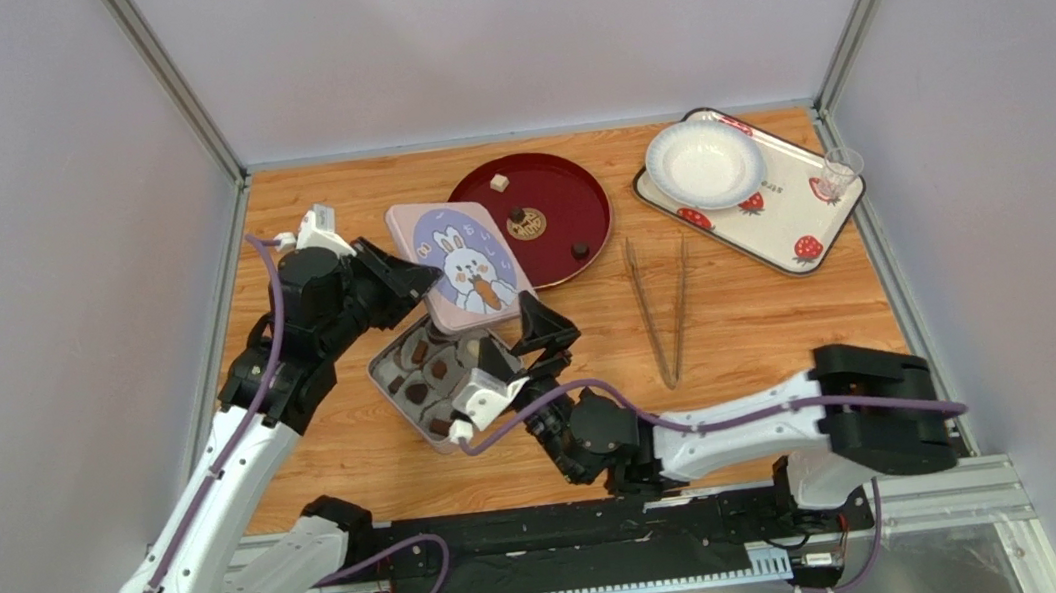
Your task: Pack the chocolate
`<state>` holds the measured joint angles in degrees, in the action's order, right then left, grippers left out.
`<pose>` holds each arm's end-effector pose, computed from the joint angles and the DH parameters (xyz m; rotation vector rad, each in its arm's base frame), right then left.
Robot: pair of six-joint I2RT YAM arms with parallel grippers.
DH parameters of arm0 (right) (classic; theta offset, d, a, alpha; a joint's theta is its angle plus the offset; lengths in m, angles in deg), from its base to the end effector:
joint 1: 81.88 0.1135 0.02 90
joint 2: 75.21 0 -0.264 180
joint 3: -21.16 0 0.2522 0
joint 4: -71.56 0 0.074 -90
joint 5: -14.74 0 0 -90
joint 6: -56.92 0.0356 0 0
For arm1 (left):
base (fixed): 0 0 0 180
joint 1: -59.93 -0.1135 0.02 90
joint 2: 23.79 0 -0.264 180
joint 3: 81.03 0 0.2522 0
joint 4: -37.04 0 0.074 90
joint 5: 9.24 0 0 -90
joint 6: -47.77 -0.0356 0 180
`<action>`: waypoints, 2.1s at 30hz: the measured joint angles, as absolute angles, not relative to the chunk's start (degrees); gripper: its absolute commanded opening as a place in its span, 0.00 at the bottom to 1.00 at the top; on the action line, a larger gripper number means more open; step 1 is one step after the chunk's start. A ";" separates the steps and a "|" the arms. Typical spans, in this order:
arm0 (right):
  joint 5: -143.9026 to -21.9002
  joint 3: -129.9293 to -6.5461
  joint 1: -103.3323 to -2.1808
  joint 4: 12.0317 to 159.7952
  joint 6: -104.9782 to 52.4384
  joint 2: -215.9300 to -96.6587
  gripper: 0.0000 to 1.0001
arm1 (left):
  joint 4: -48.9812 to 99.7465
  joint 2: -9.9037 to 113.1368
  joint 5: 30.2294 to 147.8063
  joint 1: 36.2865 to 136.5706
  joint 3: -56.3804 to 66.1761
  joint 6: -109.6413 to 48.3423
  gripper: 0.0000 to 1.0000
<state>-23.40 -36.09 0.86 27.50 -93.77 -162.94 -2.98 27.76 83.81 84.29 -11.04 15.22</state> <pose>0.0682 0.3141 0.2719 -0.9203 1.0963 -0.2853 0.1786 -0.0830 0.3597 -0.5566 2.0059 -0.9684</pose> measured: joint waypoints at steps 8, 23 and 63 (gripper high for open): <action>-35.27 -37.46 -4.54 67.73 -59.45 -138.39 0.96 | 0.19 31.87 87.28 80.44 -11.24 11.35 0.00; -79.66 -33.97 -39.82 87.41 -21.31 -129.87 0.96 | 13.00 30.60 100.33 79.81 -18.24 13.78 0.00; -124.25 -30.08 -60.23 29.90 33.70 -156.64 0.40 | 40.53 27.85 114.51 82.04 -28.03 29.93 0.02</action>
